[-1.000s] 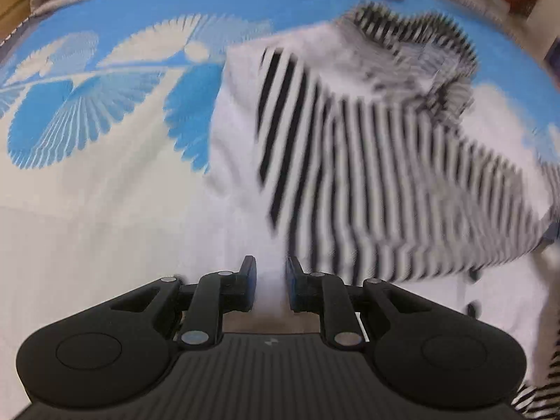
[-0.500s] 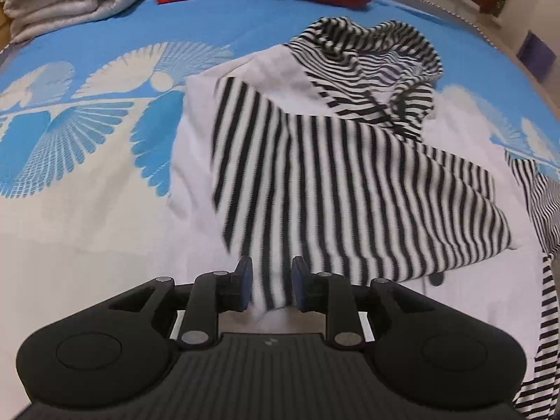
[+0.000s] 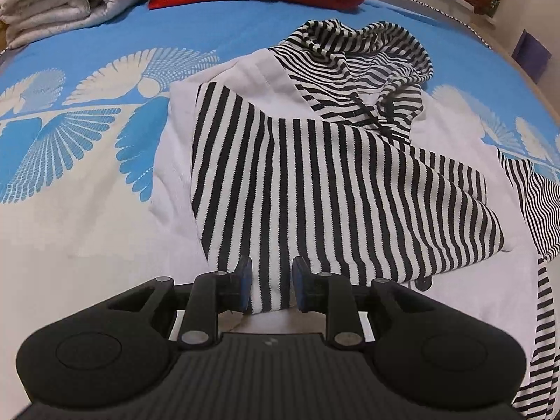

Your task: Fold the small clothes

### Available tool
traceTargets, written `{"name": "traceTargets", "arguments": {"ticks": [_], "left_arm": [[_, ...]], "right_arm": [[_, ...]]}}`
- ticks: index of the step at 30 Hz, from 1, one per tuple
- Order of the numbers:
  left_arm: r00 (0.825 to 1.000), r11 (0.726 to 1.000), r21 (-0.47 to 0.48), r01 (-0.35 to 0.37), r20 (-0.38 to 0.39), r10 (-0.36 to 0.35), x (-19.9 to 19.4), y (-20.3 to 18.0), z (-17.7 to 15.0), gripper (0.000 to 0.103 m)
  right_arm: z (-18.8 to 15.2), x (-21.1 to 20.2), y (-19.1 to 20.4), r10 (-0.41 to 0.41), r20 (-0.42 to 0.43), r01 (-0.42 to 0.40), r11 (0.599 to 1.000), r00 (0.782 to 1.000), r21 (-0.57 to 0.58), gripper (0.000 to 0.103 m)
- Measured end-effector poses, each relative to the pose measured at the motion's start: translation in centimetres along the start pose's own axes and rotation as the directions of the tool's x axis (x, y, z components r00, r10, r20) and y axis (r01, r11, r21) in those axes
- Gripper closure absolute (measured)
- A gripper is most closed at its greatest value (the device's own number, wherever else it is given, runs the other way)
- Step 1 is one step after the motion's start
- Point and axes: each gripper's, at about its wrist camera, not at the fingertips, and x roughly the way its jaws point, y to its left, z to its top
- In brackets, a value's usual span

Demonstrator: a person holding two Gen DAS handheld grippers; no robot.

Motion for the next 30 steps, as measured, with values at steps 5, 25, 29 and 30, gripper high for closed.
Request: {"name": "traceTargets", "arguments": {"ticks": [5,25,29,30], "left_arm": [[1.000,1.000,-0.009,0.001,0.004,-0.001,-0.1,0.0,0.1,0.076],[0.999,0.994,-0.110,-0.012,0.042,0.017,-2.1,3.7,0.9,0.076],[0.999,0.983,-0.180,0.017,0.054,-0.007,-2.8,5.6,1.5,0.076],[0.998,0.980,-0.198,0.028,0.056,-0.017,-3.0,6.0,1.6,0.076]], "right_arm": [[0.4,0.6,-0.5,0.041,0.045,-0.042,0.999,0.998,0.032,0.064],[-9.5,-11.2,16.0,0.455,0.277,-0.267,0.812,0.846,-0.518,0.099],[-19.6,-16.2,22.7,0.741,-0.097,-0.619,0.473,0.665,-0.627,0.096],[-21.7,-16.7,24.0,0.745,-0.235,-0.698,0.397,0.624,-0.596,0.092]]}}
